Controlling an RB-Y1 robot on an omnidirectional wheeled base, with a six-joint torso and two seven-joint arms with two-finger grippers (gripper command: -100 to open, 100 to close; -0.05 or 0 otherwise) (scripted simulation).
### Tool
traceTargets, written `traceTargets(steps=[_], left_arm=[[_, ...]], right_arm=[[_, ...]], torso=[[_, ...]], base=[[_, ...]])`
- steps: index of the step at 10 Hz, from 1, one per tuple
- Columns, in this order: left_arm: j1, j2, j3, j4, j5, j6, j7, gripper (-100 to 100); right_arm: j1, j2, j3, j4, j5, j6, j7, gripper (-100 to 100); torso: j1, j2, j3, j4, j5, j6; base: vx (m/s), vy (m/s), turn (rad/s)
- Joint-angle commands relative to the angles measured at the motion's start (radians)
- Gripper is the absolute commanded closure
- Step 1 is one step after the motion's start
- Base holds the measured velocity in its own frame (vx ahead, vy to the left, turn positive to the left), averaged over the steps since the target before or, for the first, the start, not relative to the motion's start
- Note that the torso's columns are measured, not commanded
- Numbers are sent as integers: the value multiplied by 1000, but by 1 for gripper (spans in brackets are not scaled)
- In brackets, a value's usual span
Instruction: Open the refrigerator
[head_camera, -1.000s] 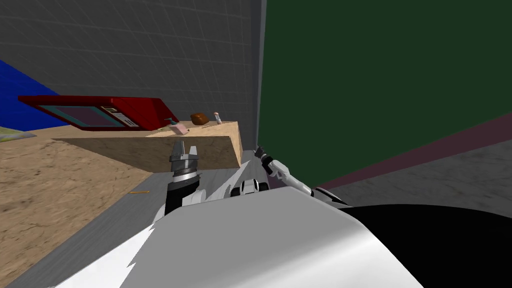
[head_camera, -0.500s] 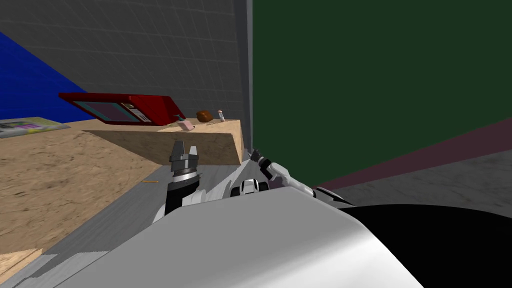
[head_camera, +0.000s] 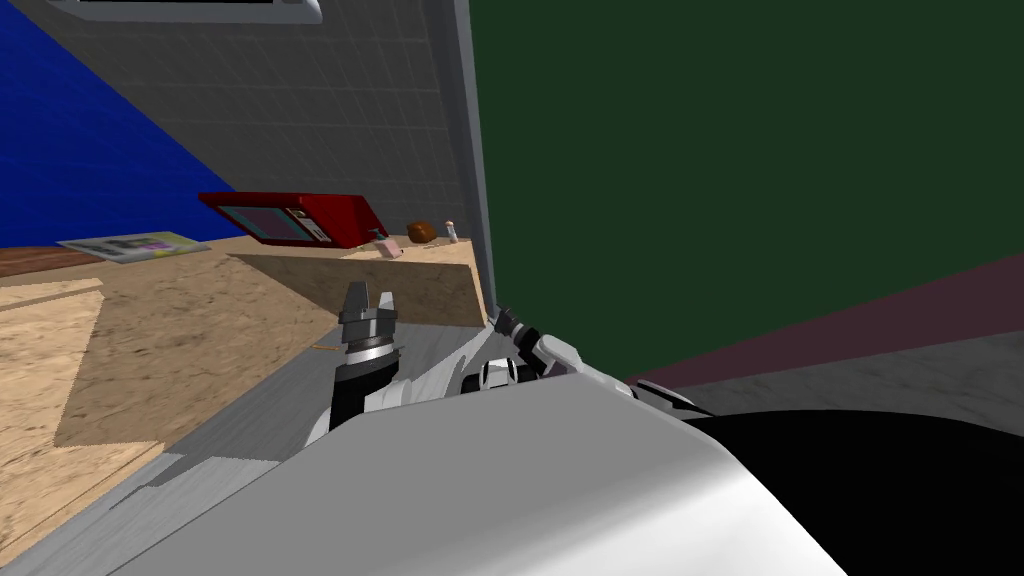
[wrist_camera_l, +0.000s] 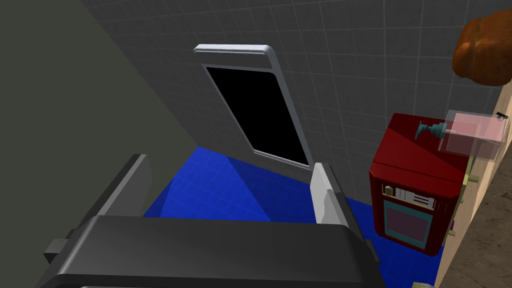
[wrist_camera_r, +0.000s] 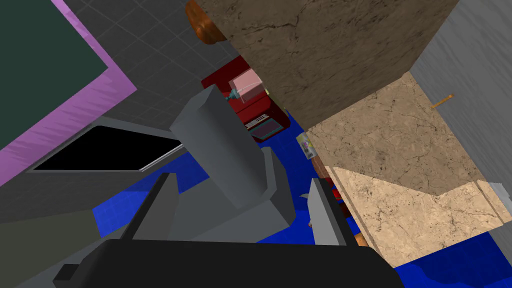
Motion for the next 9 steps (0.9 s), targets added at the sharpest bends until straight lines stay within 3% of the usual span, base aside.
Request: traceTargets(steps=[1, 4, 6, 7, 9], left_arm=[[0, 0, 0, 0, 0, 0, 0, 0], [0, 0, 0, 0, 0, 0, 0, 0], [0, 0, 0, 0, 0, 0, 0, 0], [0, 0, 0, 0, 0, 0, 0, 0], [0, 0, 0, 0, 0, 0, 0, 0]], right_arm=[[-17, 2, 59, -45, 7, -34, 24, 100], [-17, 2, 59, -45, 7, -34, 24, 100], [-11, -5, 100, -82, 17, -54, 41, 100], [9, -60, 90, -109, -8, 15, 37, -100], [6, -79, 95, -140, -20, 33, 39, -100]], torso=[[0, -1, -1, 3, 0, -2], [7, -6, -5, 2, 1, -4], [11, -2, -2, 2, 1, -9], [12, 1, 0, 3, 0, -12], [4, 1, -2, 1, 4, 3]], base=[[-31, -20, 103], [-9, -6, 31], [-24, -15, 78], [-10, -6, 33], [15, 10, -50]])
